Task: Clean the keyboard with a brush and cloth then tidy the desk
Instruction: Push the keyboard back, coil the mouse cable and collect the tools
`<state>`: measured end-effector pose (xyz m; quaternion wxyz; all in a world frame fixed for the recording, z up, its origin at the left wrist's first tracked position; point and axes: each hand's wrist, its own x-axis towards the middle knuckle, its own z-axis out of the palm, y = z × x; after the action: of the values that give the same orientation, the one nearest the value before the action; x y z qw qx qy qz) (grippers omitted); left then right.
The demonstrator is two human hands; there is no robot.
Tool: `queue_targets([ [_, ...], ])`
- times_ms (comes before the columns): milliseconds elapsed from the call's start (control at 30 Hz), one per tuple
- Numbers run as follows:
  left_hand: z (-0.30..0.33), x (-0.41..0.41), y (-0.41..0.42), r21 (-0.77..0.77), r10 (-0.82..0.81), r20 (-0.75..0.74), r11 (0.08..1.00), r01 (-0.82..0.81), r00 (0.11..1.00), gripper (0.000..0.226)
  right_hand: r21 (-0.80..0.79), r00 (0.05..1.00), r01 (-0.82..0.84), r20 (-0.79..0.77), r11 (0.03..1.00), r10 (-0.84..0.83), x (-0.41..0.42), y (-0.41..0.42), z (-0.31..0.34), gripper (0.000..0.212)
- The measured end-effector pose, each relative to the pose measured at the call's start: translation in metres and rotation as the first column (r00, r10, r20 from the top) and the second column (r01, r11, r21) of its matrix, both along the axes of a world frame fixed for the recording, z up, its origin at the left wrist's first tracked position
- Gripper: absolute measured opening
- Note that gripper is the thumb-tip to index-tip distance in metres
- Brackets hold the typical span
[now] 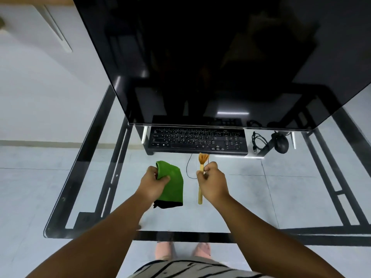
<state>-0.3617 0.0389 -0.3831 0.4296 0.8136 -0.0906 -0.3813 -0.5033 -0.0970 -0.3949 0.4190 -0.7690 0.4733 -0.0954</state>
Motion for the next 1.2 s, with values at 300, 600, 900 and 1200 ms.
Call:
queue_targets([
  [300, 0.083, 0.025, -0.02, -0.409, 0.13, -0.057, 0.901, -0.142, 0.99, 0.032, -0.13, 0.948, -0.025, 0.311, 0.991, 0.065, 0.039, -0.043, 0.077, 0.021],
  [600, 0.198, 0.084, -0.016, -0.687, 0.166, 0.057, 0.722, -0.082, 0.984, 0.024, -0.219, 0.819, 0.033, 0.565, 0.975, 0.099, 0.123, -0.053, 0.185, 0.024],
  [900, 0.315, 0.201, 0.003, -0.826, 0.187, 0.094, 0.562, -0.028, 0.978, 0.024, -0.295, 0.7, 0.081, 0.697, 0.952, 0.156, 0.23, -0.04, 0.308, 0.017],
  [1200, 0.386, 0.332, -0.009, -0.846, 0.226, 0.135, 0.533, -0.006, 0.965, 0.032, -0.412, 0.715, 0.076, 0.657, 0.908, 0.239, 0.321, -0.034, 0.404, 0.022],
])
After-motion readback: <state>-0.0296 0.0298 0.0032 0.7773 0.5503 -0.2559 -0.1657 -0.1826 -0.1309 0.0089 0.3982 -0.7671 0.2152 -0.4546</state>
